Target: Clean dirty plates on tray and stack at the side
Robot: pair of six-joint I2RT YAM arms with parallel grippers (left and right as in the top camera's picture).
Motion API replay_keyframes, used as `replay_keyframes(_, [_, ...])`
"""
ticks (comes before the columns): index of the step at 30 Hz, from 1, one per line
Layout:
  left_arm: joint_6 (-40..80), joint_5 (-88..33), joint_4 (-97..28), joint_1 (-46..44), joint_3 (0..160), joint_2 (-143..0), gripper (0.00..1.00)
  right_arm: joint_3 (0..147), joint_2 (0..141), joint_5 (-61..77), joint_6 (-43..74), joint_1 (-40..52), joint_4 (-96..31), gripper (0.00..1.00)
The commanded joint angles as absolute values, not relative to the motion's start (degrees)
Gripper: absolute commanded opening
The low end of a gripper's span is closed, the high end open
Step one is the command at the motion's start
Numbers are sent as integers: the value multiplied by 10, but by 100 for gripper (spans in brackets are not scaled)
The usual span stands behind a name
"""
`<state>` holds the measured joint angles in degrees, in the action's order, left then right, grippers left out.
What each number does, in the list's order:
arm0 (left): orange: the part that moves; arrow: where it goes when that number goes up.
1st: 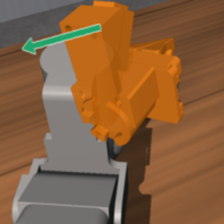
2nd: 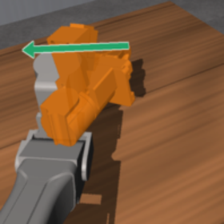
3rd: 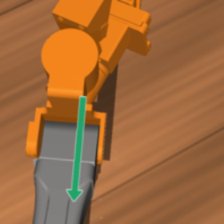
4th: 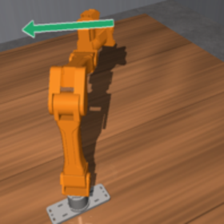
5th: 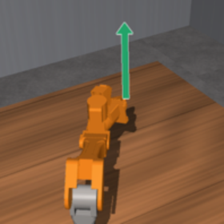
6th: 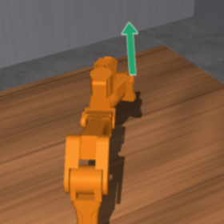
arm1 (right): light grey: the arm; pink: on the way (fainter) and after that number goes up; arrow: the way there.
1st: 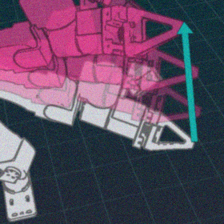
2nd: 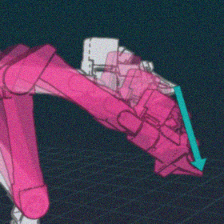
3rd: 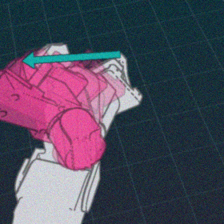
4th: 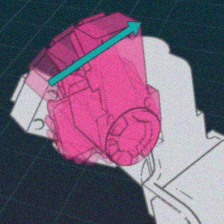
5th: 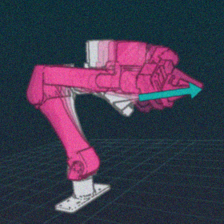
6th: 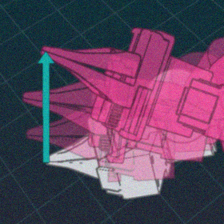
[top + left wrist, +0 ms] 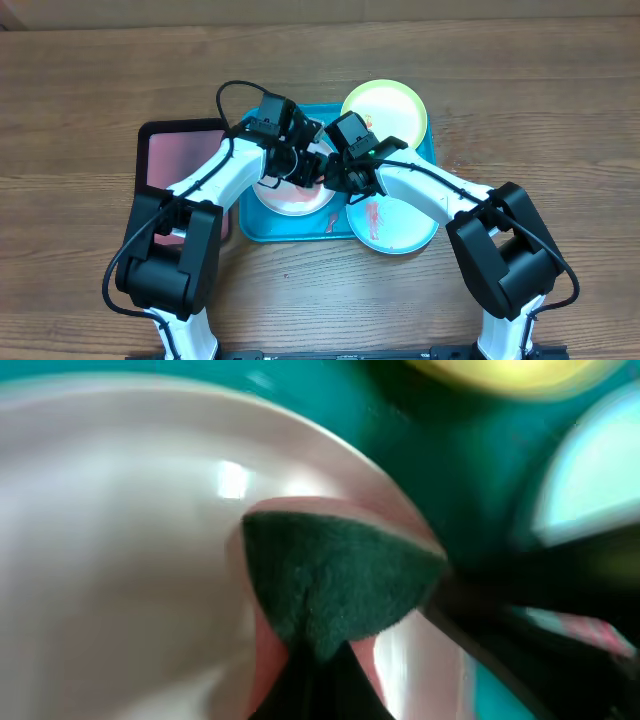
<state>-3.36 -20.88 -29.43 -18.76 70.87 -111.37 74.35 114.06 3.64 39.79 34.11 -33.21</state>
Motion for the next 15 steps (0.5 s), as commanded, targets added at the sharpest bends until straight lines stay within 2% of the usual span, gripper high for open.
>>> replay_keyframes(1, [98,7,-265,-191,718,-1122,4,746,1143,36,388,341,-339,4])
replay_keyframes(4, [222,218,-270,-191,719,-1122,4,746,1143,36,388,341,-339,4])
replay_keyframes(8, [274,322,-300,-191,718,-1122,4,746,1143,36,388,341,-339,4])
replay_keyframes(12, [262,254,-363,-192,718,-1122,4,746,1143,35,388,341,-339,4])
replay_keyframes(13, [244,209,-382,-192,718,-1122,4,746,1143,35,388,341,-339,4])
replay_keyframes(15, [129,22,-417,-192,718,-1122,4,746,1143,35,388,341,-339,4])
